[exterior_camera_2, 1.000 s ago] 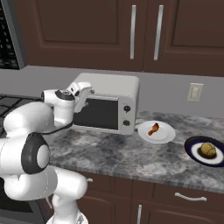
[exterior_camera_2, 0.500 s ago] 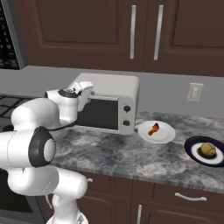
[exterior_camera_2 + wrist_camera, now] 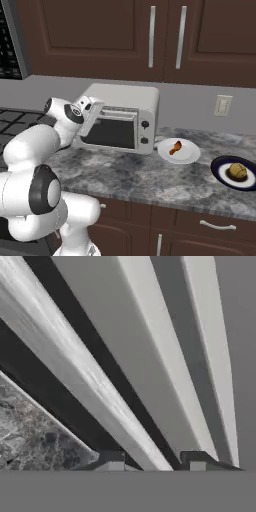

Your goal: Open the toaster oven door. Place the bread on the bottom rack in the toaster oven and place the chicken drumstick on the top rack.

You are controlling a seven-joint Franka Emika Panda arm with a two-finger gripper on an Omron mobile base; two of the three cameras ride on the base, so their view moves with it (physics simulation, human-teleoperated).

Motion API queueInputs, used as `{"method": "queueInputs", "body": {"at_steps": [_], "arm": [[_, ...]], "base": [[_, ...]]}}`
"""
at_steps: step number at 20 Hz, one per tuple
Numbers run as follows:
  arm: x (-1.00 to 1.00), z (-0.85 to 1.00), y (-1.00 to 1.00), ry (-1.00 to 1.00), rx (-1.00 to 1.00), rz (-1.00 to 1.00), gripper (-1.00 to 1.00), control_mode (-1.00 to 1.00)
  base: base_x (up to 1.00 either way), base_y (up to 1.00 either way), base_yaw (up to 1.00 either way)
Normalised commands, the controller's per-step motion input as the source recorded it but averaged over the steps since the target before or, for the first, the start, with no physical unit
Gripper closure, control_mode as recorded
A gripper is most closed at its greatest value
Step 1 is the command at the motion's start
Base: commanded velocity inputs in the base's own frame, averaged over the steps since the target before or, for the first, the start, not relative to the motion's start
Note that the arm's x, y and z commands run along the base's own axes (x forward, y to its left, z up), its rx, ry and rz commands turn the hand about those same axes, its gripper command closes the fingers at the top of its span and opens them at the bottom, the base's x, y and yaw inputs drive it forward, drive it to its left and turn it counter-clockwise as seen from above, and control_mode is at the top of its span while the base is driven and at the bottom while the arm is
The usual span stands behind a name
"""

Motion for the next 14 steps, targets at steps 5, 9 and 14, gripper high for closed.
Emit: {"method": "queueInputs", "body": {"at_steps": [5,9,14], "arm": [[-1.00,-0.33,0.00,0.56,0.00,0.00,1.00,-1.00],[-0.92,-0.97,0.01,0.48,0.00,0.01,-1.00,-1.00],[-0.03,0.75,0.08,0.04,0.02,0.00,-1.00,-1.00]], "base": [[0.00,0.00,0.00],[0.00,0.00,0.00],[0.00,0.00,0.00]]}}
